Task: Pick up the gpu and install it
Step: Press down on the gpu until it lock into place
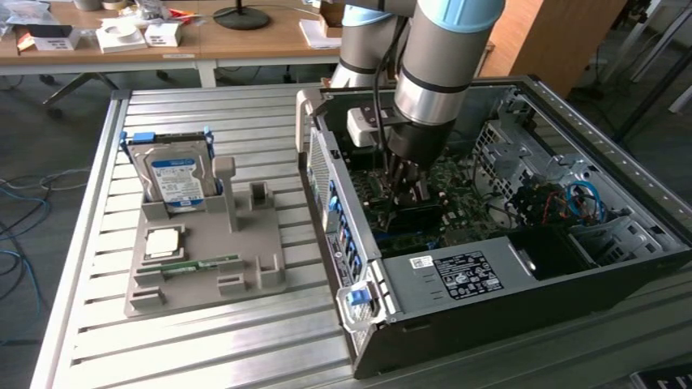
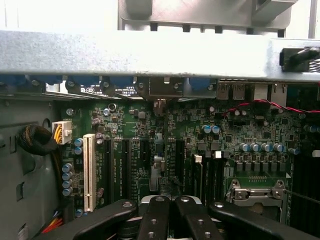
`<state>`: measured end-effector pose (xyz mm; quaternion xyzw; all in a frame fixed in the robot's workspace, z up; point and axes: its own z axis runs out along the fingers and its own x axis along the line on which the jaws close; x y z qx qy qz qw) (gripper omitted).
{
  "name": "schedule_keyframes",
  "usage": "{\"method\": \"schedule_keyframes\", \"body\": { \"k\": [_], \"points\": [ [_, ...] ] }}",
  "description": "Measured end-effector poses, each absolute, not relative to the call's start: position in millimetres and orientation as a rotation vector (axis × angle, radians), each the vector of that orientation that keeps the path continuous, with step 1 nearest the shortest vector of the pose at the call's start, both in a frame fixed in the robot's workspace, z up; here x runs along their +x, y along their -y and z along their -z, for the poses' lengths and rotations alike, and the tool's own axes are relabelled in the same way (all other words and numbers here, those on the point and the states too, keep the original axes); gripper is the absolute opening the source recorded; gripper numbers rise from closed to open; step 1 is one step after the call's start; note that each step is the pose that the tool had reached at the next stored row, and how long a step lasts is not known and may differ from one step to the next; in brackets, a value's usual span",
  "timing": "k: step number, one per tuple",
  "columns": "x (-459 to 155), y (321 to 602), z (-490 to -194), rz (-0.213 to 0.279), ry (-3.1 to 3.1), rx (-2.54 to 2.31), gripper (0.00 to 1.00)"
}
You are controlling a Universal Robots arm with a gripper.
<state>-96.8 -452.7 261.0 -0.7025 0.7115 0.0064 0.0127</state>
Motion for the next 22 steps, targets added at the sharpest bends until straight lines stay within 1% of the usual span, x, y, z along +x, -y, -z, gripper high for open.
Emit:
{"method": "schedule_keyframes", "body": {
  "k": [9, 22],
  "points": [
    [-97.8, 452.6, -261.9, -0.020, -2.216, -2.188, 0.11],
    [-97.6, 452.7, -286.8, -0.020, -2.217, -2.189, 0.11]
  ]
}}
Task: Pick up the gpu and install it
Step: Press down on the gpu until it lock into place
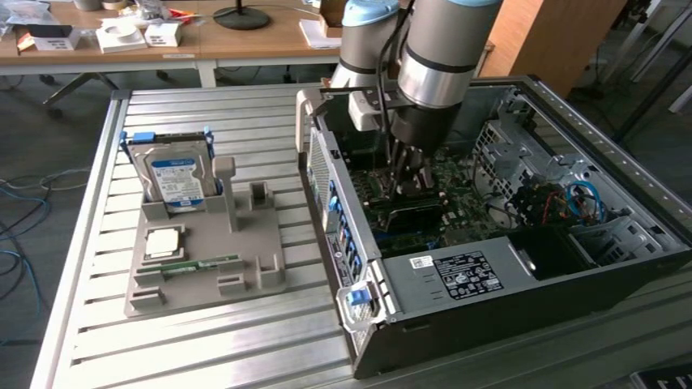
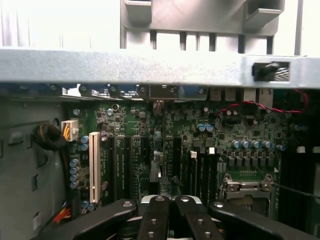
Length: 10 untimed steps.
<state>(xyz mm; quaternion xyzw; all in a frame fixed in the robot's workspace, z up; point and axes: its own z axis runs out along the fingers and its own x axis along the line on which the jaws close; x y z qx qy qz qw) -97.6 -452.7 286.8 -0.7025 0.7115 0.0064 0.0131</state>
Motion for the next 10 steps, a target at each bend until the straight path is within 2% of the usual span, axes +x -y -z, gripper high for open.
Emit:
{"method": "schedule_keyframes", "body": {
  "k": [5, 10],
  "points": [
    [-97.6, 452.7, -305.1, -0.020, -2.217, -2.189, 0.11],
    [-97.6, 452.7, -308.7, -0.020, -2.217, -2.189, 0.11]
  ]
}}
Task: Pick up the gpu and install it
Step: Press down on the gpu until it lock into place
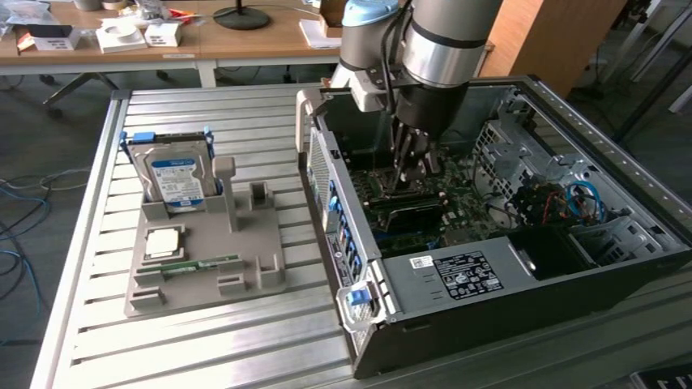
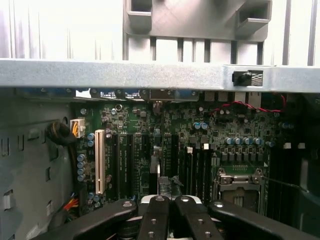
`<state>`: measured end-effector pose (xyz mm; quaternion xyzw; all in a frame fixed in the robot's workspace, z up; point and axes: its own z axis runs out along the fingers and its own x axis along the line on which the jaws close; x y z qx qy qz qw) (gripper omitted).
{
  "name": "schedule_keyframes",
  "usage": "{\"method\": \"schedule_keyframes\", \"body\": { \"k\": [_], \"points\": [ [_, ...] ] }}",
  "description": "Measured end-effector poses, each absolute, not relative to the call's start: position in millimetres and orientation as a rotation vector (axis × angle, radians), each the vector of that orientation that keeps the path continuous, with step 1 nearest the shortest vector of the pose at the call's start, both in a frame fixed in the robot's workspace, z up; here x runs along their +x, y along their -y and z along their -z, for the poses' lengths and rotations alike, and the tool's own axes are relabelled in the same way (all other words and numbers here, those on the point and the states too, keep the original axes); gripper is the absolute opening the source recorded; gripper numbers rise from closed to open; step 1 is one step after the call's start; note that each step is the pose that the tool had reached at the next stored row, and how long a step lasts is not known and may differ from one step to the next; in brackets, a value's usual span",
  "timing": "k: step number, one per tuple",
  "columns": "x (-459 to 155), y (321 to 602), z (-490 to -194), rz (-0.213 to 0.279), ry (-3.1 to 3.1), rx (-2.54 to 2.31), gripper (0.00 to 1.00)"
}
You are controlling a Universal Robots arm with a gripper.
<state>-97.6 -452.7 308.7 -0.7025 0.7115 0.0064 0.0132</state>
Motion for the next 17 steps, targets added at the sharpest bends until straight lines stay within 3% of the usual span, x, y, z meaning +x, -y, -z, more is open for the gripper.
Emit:
{"method": "schedule_keyframes", "body": {
  "k": [17],
  "points": [
    [-78.1, 452.7, -308.8, -0.020, -2.217, -2.189, 0.11]
  ]
}}
